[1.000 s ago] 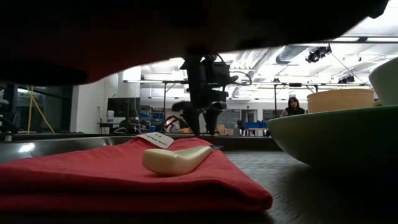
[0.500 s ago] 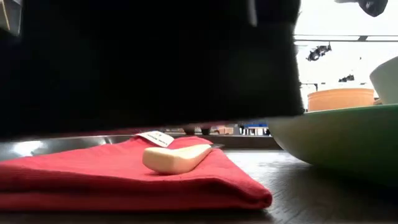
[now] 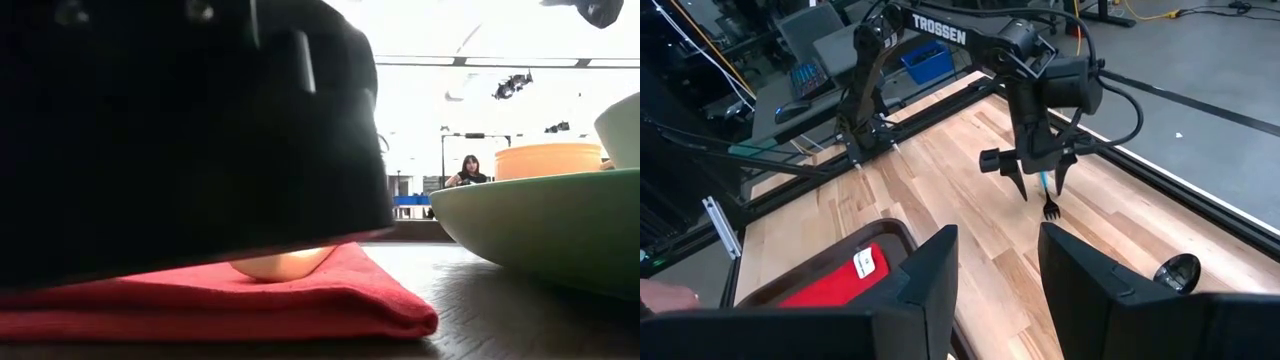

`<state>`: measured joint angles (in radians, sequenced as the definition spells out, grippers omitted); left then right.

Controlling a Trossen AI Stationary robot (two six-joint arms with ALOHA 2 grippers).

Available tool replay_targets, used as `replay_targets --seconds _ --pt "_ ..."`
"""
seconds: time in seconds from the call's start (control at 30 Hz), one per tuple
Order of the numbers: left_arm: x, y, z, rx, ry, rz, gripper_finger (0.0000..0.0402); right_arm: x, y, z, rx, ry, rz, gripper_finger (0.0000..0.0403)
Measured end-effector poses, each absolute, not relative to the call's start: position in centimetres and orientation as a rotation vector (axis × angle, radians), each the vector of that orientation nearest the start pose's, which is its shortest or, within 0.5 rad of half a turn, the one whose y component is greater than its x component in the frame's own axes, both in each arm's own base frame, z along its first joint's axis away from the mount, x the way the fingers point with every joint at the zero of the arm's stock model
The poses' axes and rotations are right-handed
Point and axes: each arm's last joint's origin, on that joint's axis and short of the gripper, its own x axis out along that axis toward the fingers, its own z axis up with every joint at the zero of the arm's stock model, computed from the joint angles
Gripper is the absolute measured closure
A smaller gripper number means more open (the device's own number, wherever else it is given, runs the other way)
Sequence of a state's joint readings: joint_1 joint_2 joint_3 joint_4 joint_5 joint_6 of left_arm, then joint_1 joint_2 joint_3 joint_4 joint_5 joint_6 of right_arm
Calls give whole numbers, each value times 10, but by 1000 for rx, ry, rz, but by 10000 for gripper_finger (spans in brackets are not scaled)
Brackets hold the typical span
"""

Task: Set up tray
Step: Put the blue fork on the top of red cloth table napkin

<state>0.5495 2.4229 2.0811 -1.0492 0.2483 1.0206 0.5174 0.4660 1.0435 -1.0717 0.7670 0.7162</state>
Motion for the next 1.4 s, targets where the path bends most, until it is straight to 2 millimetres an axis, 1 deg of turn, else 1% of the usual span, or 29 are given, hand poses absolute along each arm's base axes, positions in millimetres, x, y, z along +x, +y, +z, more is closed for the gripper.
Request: replay_targets --seconds 0.2,0.33,0.5,0.77,0.8,0.93,1.4 --pt "419 248 157 343 1247 -397 131 40 0 364 407 287 -369 284" --pt "418 249 157 355 1272 -375 161 40 0 364 407 287 -369 284" --pt "418 249 157 355 1281 -373 222 40 0 364 407 287 -369 284" --pt "421 240 157 486 1318 -443 325 40 0 364 407 287 -369 284" --pt "422 238 157 503 1322 -451 331 40 0 364 407 286 -369 284" --pt "423 237 157 518 1330 -454 338 41 0 365 416 276 -365 284" --pt "423 237 157 529 1334 -450 339 41 1 366 420 272 -347 284"
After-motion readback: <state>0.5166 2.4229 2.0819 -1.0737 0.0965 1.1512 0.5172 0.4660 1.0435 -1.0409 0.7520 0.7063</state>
